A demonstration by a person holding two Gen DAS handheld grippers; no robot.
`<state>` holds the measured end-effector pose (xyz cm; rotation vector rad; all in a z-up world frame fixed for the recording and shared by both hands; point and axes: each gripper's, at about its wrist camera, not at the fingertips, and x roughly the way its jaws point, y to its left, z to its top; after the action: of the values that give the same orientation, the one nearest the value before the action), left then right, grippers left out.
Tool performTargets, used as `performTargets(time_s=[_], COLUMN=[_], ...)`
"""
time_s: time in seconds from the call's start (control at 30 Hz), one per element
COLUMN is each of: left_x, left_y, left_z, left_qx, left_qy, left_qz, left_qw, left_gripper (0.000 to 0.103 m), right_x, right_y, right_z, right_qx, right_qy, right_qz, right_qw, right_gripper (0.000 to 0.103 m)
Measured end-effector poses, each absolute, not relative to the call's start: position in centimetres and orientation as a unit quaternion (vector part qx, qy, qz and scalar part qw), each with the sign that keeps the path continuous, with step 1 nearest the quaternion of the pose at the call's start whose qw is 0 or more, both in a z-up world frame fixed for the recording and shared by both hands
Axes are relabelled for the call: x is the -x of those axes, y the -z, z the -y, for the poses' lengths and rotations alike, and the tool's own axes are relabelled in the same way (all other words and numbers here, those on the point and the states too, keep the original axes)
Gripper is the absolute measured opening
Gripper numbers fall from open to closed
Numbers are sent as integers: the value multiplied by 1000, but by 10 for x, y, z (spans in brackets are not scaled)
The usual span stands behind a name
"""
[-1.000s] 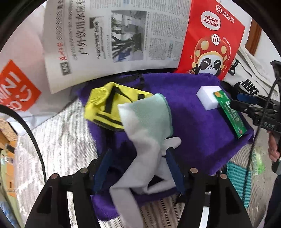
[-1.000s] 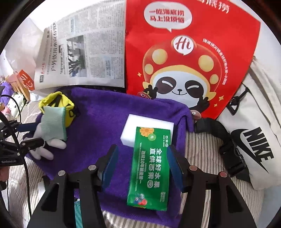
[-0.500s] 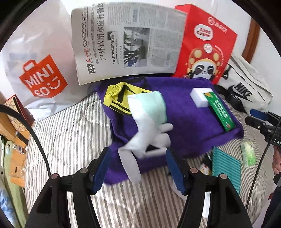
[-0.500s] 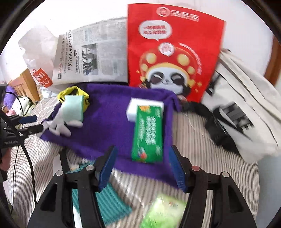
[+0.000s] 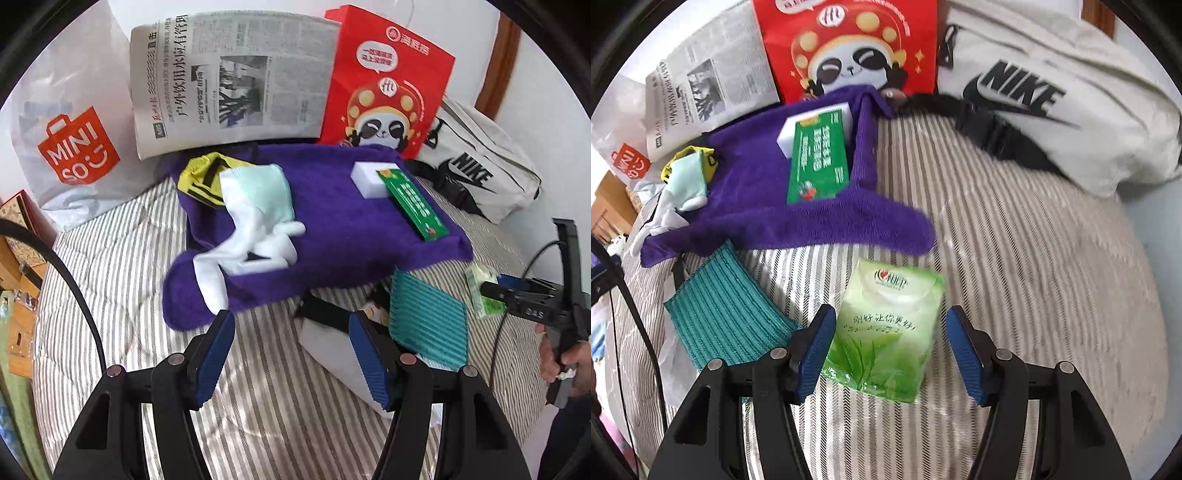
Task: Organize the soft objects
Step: 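Grasp the light green tissue pack with the right tool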
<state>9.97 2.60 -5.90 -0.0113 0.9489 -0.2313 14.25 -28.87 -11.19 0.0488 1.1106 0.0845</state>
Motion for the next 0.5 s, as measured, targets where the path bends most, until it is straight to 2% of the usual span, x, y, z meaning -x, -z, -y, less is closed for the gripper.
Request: performTargets(time_s=[0.27,0.37,0.5], left_x=[-84,-80,-79], left_y=[64,69,77], left_z=[-25,-24,-18], left_qx=[3,4,15], left_qy=[114,119,135], left_qz=[-464,-467,-473], left_qw=[878,876,871], left_gripper=[62,62,62], right_x=[-148,-144,-136], right_y=[129,129,125], right_z=[265,267,274], right_qx=[18,10,0], right_qy=[-21,-26,-29], right_qz=[-528,-517,-515], right_qw=[849,856,857], right_gripper=[62,52,51])
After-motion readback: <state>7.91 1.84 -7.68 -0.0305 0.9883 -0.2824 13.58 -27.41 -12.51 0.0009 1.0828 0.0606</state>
